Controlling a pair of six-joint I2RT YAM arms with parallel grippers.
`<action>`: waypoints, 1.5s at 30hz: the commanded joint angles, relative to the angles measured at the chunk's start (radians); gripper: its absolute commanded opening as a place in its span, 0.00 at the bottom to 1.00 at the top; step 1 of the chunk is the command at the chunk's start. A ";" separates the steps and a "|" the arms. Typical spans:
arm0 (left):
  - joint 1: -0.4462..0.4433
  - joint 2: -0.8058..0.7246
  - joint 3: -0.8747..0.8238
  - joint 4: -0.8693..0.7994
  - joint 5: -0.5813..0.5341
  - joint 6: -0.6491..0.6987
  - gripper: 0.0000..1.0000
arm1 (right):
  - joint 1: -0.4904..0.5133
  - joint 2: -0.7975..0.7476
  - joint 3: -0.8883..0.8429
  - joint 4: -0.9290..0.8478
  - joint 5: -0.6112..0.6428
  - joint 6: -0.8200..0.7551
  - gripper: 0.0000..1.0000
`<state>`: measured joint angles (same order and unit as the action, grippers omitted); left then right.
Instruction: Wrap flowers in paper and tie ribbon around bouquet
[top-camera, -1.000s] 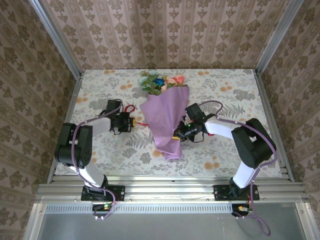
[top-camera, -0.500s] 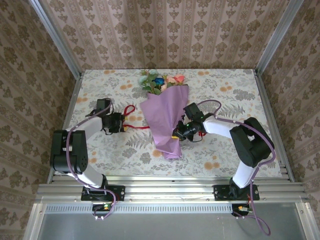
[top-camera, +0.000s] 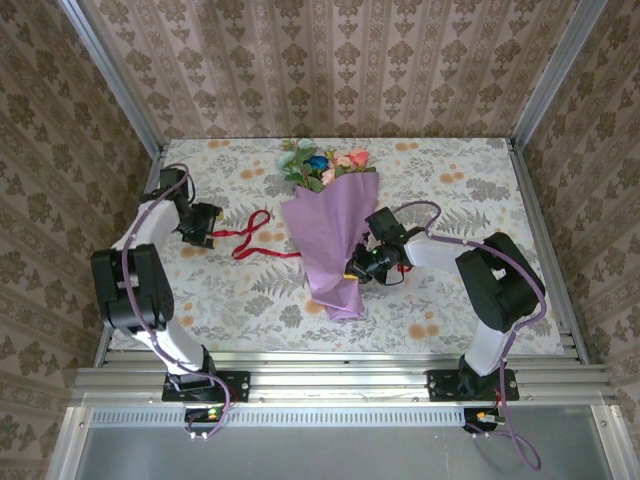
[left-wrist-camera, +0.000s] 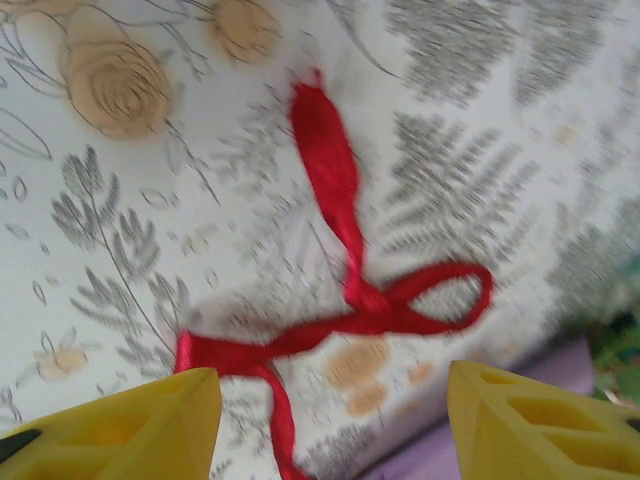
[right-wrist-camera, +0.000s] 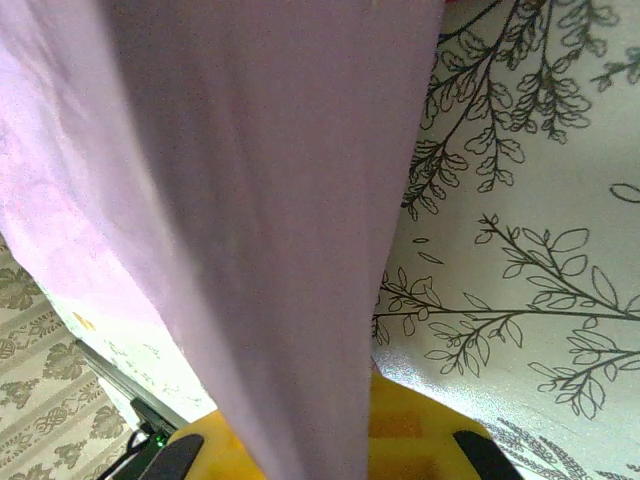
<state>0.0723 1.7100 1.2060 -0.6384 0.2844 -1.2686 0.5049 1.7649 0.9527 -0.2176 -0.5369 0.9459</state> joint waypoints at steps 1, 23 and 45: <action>0.000 0.073 0.042 0.005 -0.022 -0.044 0.60 | 0.010 0.014 0.019 -0.048 0.012 -0.004 0.00; 0.023 0.201 0.059 0.178 -0.001 -0.167 0.21 | 0.032 0.028 0.059 -0.115 0.022 -0.046 0.17; -0.047 0.424 0.416 -0.305 -0.139 -0.272 0.56 | 0.041 -0.045 0.125 -0.315 0.113 -0.174 0.47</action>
<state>0.0345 2.1220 1.5841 -0.8692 0.1696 -1.5028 0.5392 1.7473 1.0603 -0.4843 -0.4477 0.7975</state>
